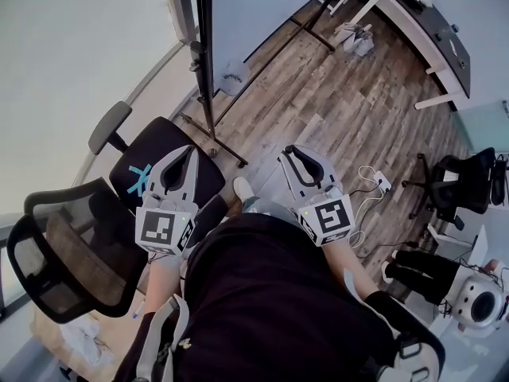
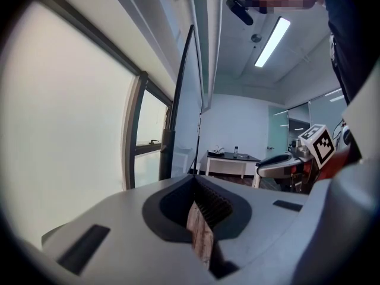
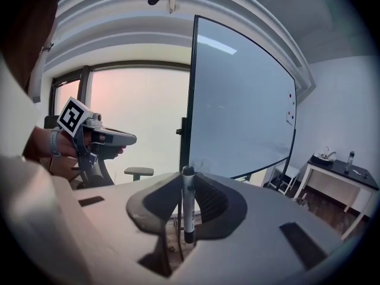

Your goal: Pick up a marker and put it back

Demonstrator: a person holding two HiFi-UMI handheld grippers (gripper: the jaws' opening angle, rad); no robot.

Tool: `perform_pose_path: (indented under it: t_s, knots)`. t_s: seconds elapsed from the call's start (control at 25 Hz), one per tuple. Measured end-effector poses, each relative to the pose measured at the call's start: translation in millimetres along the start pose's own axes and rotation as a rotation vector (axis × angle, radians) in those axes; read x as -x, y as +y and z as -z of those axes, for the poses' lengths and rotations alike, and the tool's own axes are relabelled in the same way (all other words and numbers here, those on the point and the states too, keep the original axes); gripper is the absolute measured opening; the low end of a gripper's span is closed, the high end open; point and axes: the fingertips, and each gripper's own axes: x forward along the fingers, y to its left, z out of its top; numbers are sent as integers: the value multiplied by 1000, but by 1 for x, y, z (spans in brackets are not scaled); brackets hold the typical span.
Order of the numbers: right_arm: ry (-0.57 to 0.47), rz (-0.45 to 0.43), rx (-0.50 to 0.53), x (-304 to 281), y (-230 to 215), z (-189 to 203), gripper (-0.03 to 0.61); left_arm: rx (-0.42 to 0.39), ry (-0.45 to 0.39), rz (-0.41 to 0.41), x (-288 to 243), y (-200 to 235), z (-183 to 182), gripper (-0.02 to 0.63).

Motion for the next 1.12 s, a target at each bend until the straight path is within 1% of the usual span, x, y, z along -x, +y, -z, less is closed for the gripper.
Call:
perform_pose_path:
  t_s: [0.28, 0.68, 1.12]
  knots:
    - [-2, -24, 21, -9, -3, -4, 80, 4, 13, -24, 4, 5, 4, 9]
    - [-22, -86, 77, -28, -2, -19, 81, 13, 21, -91, 21, 10, 8, 9]
    - [-73, -150, 142, -66, -2, -55, 80, 33, 29, -186, 43, 25, 16, 9]
